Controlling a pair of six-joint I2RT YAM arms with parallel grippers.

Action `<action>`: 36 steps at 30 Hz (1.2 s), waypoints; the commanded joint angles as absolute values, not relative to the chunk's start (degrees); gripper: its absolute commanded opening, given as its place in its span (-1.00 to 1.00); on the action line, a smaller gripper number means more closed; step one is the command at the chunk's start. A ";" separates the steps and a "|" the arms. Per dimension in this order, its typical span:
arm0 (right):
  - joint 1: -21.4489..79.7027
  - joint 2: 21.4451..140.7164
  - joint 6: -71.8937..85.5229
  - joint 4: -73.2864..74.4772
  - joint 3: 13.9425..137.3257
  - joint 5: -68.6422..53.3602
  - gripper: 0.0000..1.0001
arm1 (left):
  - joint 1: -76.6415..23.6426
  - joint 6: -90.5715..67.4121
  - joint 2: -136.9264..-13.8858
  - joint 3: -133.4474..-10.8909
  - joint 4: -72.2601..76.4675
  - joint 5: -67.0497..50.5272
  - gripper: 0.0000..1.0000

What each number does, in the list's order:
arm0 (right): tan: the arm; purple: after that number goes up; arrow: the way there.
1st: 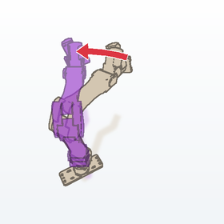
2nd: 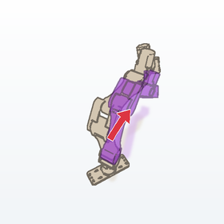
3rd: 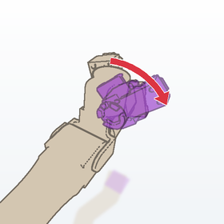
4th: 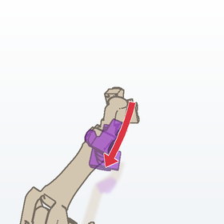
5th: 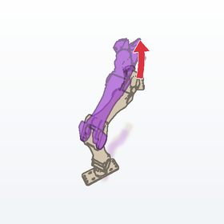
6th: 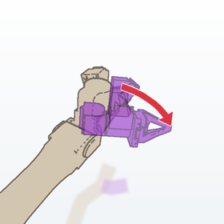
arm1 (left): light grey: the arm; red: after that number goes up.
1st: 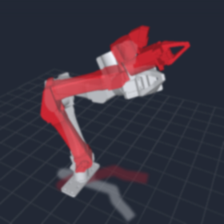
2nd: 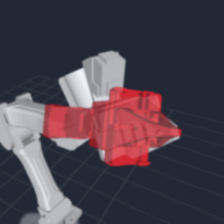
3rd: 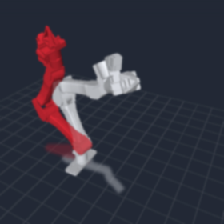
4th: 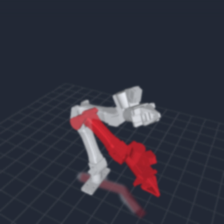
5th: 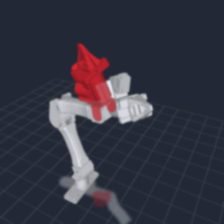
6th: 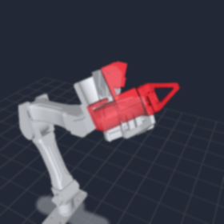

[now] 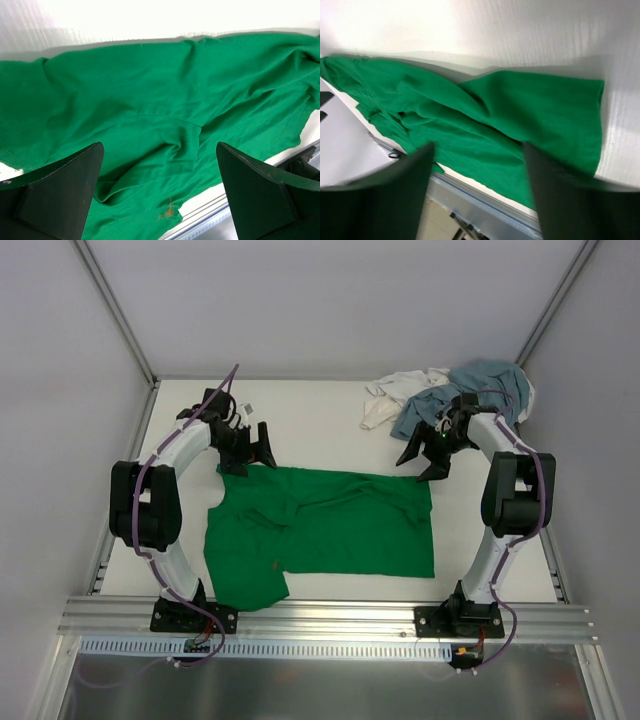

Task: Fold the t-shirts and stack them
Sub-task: Fold the flattened tshirt in 1/3 of the way

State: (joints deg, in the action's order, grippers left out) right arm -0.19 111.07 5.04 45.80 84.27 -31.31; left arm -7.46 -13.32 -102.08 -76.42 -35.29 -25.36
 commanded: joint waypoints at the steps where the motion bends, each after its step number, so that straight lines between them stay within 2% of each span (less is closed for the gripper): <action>1: -0.26 108.73 4.31 47.64 82.71 -30.15 0.70 | -7.82 -13.36 -99.67 -75.59 -37.26 -27.86 0.97; 3: -0.26 108.02 4.13 47.72 81.65 -29.80 0.78 | -8.08 -13.10 -99.75 -75.24 -37.70 -27.86 0.97; 4: -0.26 108.02 3.87 47.72 81.30 -29.71 0.92 | -8.09 -13.10 -100.28 -75.06 -38.23 -27.69 0.97; 5: -0.26 108.10 3.78 47.81 80.95 -29.62 0.93 | -8.26 -13.01 -100.63 -75.06 -38.49 -27.69 0.97; 23: -0.26 114.34 4.04 43.42 79.45 -29.18 0.96 | -8.61 -15.46 -108.81 -77.08 -37.27 -24.96 0.97; 36: -0.26 119.35 5.80 39.91 82.25 -29.53 0.99 | -8.88 -17.31 -113.55 -79.27 -35.16 -14.07 0.97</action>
